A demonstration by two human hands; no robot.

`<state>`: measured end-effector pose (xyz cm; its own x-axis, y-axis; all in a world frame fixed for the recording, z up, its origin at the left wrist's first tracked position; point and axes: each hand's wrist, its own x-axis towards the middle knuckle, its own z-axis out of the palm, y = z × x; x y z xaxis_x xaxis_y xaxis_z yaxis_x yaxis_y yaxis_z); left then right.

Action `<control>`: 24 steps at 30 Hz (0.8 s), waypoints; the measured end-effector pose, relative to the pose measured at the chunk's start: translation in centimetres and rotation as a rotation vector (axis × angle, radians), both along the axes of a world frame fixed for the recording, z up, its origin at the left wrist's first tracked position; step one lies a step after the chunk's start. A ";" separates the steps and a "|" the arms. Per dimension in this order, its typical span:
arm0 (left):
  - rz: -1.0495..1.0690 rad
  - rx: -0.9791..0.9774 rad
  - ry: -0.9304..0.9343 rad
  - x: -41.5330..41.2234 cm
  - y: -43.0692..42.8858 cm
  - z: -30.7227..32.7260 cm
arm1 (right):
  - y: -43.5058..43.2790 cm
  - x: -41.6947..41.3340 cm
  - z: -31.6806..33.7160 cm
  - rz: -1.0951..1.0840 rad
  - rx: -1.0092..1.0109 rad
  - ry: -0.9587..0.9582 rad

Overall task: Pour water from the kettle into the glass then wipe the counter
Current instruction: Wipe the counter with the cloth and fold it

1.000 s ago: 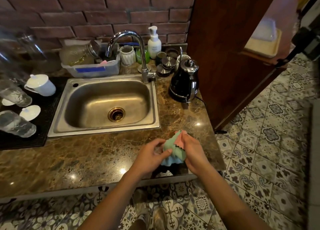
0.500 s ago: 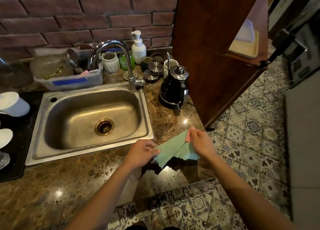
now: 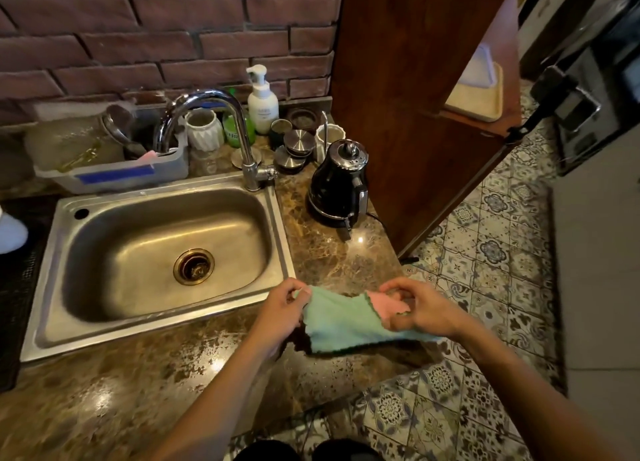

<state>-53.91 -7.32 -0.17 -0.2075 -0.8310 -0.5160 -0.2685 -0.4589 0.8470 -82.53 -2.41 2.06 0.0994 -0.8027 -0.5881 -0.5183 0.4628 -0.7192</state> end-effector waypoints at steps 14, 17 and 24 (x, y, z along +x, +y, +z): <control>0.243 0.159 0.032 -7.3 -0.3 -5.6 | -4.6 -1.5 -7.3 -0.219 -0.100 0.236; 0.220 0.091 -0.098 -7.5 -0.2 -5.9 | -4.9 -1.9 -8.4 -0.089 -0.190 0.290; 0.169 -0.146 -0.260 -6.8 2.9 -6.3 | -3.4 -3.2 -9.1 0.029 -0.321 0.345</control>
